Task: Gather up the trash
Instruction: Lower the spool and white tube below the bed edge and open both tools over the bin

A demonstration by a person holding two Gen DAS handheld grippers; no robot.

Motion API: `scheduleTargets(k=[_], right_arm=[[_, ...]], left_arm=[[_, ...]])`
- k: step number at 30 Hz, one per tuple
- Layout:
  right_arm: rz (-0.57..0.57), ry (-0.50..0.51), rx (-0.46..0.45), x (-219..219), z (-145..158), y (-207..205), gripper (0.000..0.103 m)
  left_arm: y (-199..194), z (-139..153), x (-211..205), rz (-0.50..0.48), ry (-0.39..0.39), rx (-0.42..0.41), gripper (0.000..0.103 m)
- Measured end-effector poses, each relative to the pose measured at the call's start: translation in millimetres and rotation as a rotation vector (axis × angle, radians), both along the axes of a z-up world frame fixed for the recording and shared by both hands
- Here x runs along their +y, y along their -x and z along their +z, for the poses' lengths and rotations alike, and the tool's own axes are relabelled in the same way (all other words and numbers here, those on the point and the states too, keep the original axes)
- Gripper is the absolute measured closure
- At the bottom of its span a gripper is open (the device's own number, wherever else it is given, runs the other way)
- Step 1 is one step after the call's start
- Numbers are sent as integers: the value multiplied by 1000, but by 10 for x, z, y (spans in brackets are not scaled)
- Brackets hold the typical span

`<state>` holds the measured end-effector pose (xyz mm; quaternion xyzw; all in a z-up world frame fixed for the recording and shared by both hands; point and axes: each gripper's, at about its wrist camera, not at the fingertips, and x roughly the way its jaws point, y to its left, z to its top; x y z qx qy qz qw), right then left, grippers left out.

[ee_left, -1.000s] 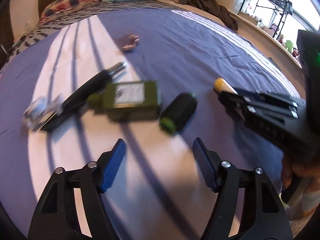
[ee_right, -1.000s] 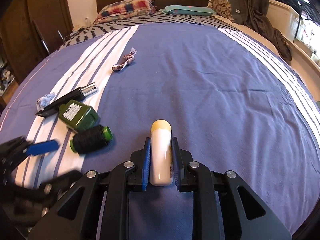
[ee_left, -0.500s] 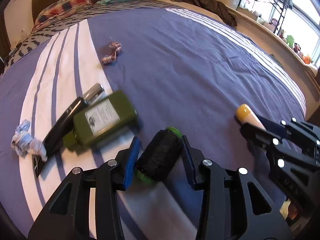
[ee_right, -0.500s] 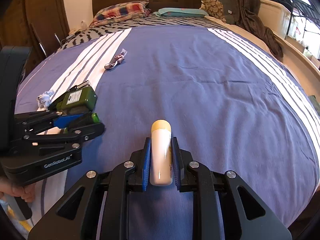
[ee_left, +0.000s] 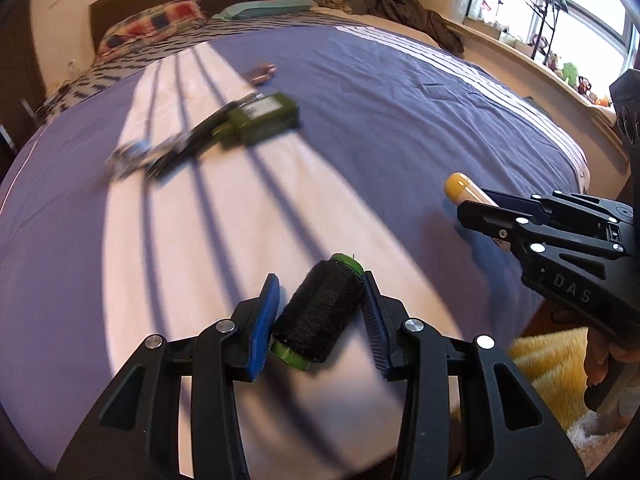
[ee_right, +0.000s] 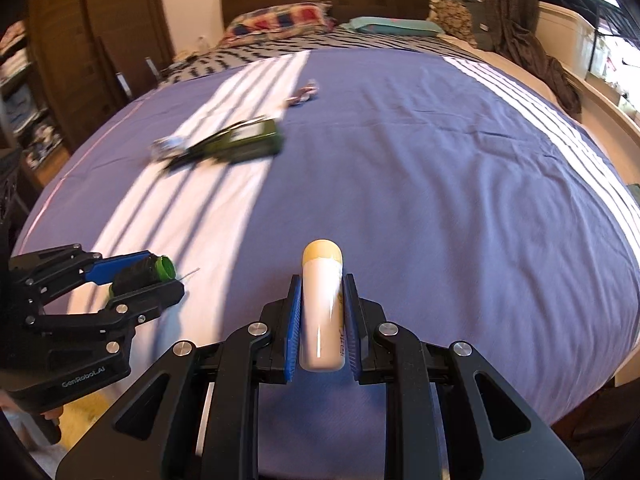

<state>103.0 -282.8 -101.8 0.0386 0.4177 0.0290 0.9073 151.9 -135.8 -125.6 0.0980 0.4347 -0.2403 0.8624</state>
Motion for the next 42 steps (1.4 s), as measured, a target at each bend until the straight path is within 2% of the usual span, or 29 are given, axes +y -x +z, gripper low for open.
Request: scheduleTargets(k=[5,10,18,23,27,36,42], right_arm=[[69,-14,-9,326,29,408,82],[112,-45,13,547,-87,758,82],[191,-89,119,858,-477,1203,82],[203,-121,204,938,-775,1272,82],[201,-91,255,972,-983,1284,82],[206,-98,373,1054,-1368,1232,82],[197,-107,415,1060,-1486,1177,82]], left_arm=[[476,12,377,53,20,-9,64],[902,-63,685,102,32,-3,64],[1435,-450,997,151,6,72,64],[1548,-774,1015,160,-17,151,64],[1581,-1001,971,151,-47,200,64],[1502,-1473,895,155,-91,314,64],[1434,-1623,898,166,-69,379,63]])
